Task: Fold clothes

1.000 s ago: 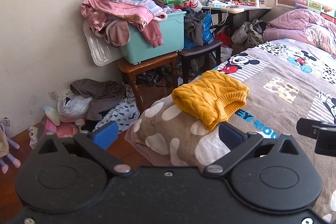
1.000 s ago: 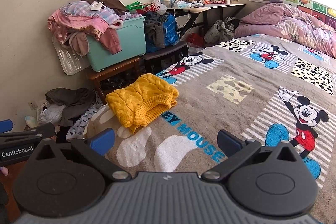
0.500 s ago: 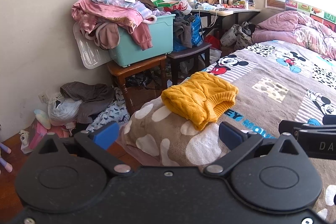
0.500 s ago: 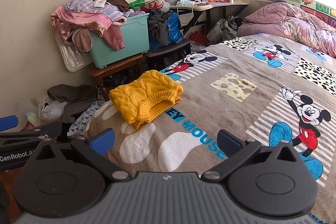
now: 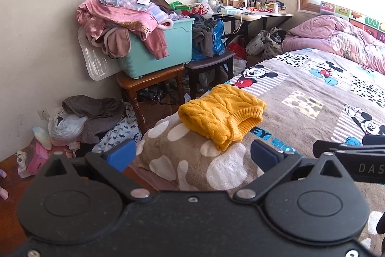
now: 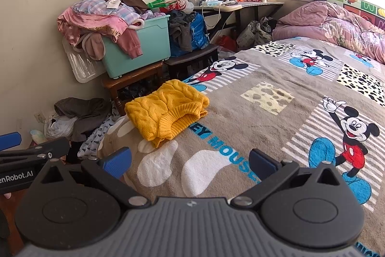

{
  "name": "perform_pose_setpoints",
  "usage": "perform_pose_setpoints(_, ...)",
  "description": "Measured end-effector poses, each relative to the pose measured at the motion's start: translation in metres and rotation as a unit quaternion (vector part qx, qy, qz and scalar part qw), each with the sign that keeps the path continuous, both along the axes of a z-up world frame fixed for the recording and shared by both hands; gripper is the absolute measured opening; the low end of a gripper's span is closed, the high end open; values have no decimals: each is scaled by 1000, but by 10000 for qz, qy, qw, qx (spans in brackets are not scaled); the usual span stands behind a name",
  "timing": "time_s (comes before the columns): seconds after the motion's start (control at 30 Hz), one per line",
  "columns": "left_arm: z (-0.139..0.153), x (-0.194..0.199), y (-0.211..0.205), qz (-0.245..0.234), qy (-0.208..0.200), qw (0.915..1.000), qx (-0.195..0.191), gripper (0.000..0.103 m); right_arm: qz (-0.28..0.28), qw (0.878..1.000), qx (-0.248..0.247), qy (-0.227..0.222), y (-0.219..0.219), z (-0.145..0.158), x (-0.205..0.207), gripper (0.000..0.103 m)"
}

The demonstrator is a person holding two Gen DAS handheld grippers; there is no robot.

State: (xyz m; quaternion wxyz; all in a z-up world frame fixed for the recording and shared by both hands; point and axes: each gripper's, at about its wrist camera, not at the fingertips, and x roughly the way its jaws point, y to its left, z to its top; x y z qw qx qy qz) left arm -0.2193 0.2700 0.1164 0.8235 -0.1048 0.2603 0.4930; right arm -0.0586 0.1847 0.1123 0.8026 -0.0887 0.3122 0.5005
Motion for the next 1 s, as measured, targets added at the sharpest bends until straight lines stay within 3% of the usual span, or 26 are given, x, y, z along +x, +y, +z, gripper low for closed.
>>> perform_pose_setpoints(0.67,-1,-3,3,-85,-107,9997,-215,103,25,10000,-5,23,0,-2,-3,103)
perform_pose_setpoints(1.0,0,-5,1,-81,-165,9998,-103,103,41,10000,1,12,1,-1,-4,103)
